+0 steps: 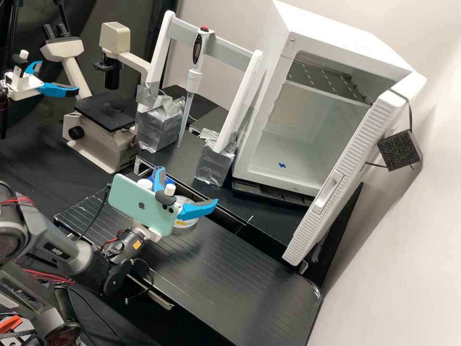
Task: Close the lid
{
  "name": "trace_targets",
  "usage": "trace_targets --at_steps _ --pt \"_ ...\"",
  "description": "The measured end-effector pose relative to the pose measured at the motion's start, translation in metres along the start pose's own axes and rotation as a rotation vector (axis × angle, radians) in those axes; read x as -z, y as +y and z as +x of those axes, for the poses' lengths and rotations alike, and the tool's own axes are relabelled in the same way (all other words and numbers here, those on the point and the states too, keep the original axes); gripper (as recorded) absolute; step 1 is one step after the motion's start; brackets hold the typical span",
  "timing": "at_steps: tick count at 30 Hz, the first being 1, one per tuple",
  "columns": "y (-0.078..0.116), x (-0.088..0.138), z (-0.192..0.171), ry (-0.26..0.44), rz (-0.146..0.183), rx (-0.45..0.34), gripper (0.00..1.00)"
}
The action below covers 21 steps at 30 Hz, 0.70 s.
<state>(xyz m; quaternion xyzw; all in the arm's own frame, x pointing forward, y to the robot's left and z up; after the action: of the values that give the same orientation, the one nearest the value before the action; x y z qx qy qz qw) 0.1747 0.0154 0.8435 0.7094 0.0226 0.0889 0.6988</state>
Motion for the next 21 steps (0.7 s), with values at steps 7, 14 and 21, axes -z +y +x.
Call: trace_targets --at_steps 7,14,21 --pt "0.003 -0.016 0.009 -0.083 -0.003 -0.028 1.0" --pt "0.0 -0.024 0.01 -0.123 -0.043 -0.006 1.0" --pt "-0.006 -0.038 0.012 -0.168 -0.046 0.02 1.0"
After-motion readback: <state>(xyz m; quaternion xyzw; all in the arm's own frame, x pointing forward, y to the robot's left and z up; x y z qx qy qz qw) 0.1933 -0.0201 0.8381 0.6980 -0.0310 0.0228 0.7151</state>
